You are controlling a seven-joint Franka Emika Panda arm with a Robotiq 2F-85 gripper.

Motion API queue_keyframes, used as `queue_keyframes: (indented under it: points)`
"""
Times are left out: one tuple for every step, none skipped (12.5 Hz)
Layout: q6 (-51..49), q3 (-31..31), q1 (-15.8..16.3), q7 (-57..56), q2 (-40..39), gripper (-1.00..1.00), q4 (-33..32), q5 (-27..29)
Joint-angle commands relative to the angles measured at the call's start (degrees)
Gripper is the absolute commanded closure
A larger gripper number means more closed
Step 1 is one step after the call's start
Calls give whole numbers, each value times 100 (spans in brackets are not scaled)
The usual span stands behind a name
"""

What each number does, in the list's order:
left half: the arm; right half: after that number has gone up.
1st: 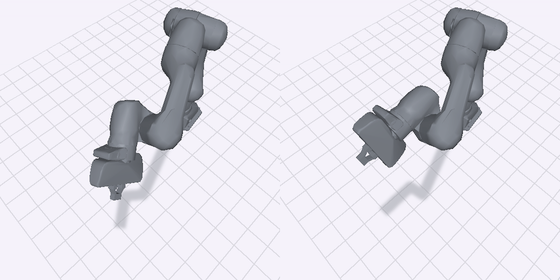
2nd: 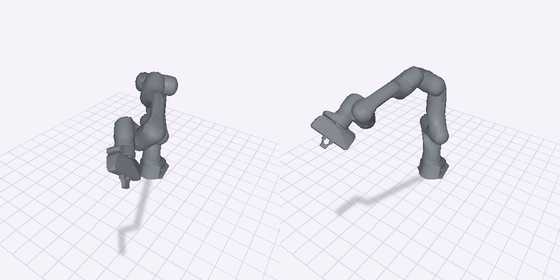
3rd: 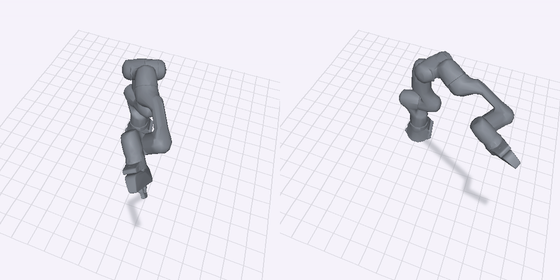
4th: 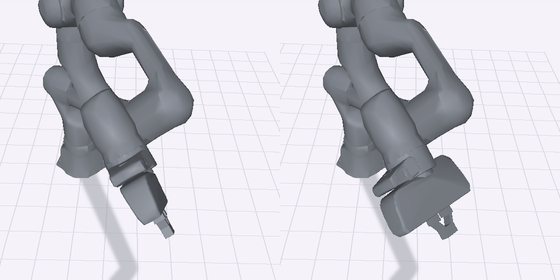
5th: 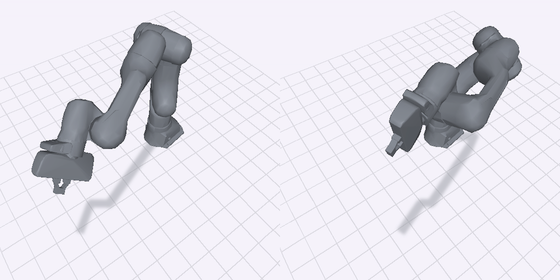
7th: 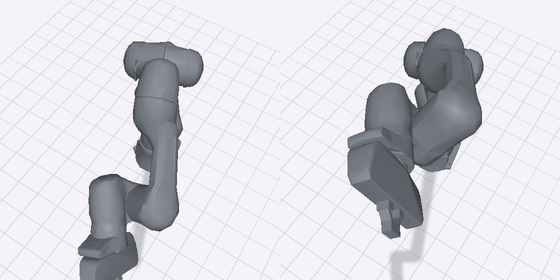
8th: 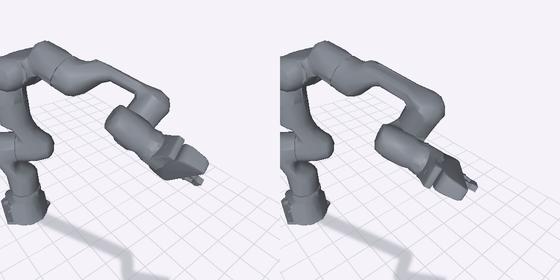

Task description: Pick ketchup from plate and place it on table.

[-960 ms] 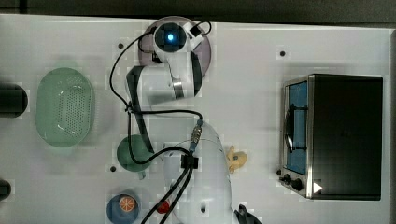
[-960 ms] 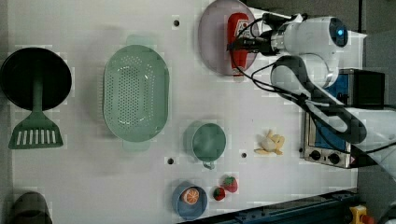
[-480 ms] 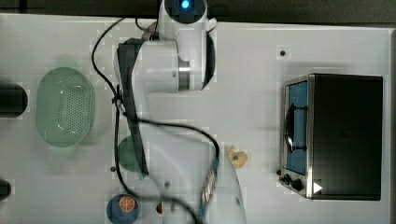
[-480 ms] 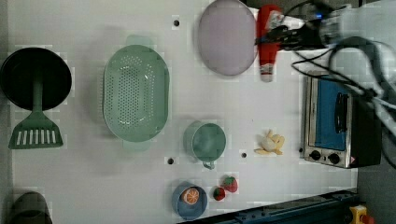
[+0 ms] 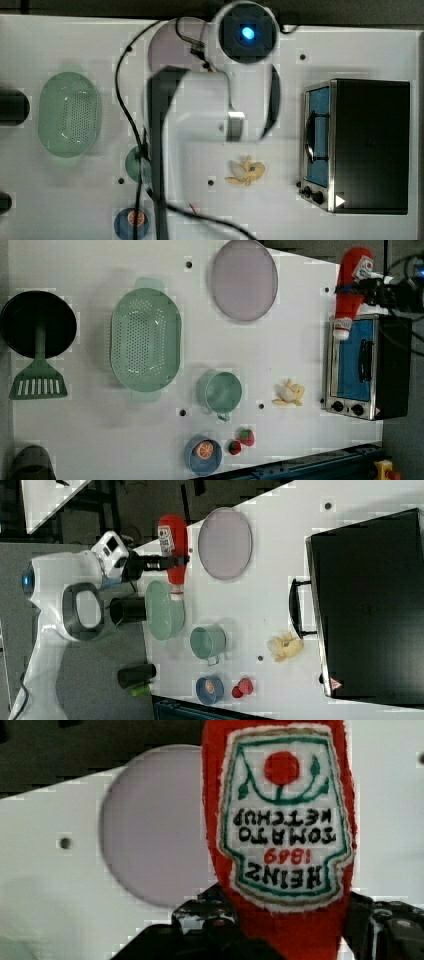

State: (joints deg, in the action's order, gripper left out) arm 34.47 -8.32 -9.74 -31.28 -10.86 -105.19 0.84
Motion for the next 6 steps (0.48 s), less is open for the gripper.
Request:
queue_keyframes:
  points:
    - [273,73,-73,76,91,-21,-1107,-11]
    - [351,130,-74,76,233,-21,-1443,-11]
    - [457,176,-74,77,332,-21,-1777,-11]
    - [655,214,-74,77,389,-21,-2096,-11]
    - [924,241,-74,77,397,-21,-2397,-11]
    - [1237,255,-74,77,376,-21,-2684,-11]
